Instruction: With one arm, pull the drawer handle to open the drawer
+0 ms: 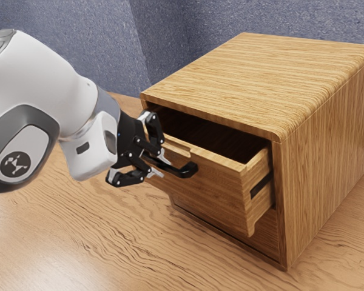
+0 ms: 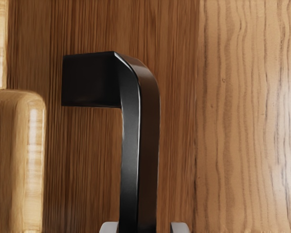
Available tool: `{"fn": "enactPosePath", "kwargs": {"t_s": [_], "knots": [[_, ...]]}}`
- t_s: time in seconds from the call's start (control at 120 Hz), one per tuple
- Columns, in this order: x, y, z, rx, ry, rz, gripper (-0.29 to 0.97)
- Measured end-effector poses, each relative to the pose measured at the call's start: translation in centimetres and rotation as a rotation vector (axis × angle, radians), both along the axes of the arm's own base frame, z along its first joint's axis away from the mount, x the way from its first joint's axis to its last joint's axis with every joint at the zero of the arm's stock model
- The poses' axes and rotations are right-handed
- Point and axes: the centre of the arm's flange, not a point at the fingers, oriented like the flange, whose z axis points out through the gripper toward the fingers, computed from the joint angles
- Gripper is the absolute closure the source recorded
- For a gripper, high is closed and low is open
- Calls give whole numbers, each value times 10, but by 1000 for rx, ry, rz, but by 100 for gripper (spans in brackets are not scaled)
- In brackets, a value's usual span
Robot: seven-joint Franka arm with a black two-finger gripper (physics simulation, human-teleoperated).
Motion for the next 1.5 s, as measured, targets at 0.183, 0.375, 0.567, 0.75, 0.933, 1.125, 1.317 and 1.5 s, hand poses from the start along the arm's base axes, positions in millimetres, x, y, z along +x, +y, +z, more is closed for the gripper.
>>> {"fn": "enactPosePath", "kwargs": {"t_s": [0.183,0.375,0.567,0.75,0.933,1.125,1.317,1.5], "knots": [[-11,1,-2,0,1,9,63],[-29,3,-1,2,-11,18,64],[-39,-3,-5,7,-11,16,63],[-53,-2,-5,7,-22,26,63],[-58,-1,-6,5,-23,33,63],[-72,1,-3,2,-38,40,63],[-88,3,-1,2,-45,50,64],[-94,4,-7,4,-29,56,63]]}}
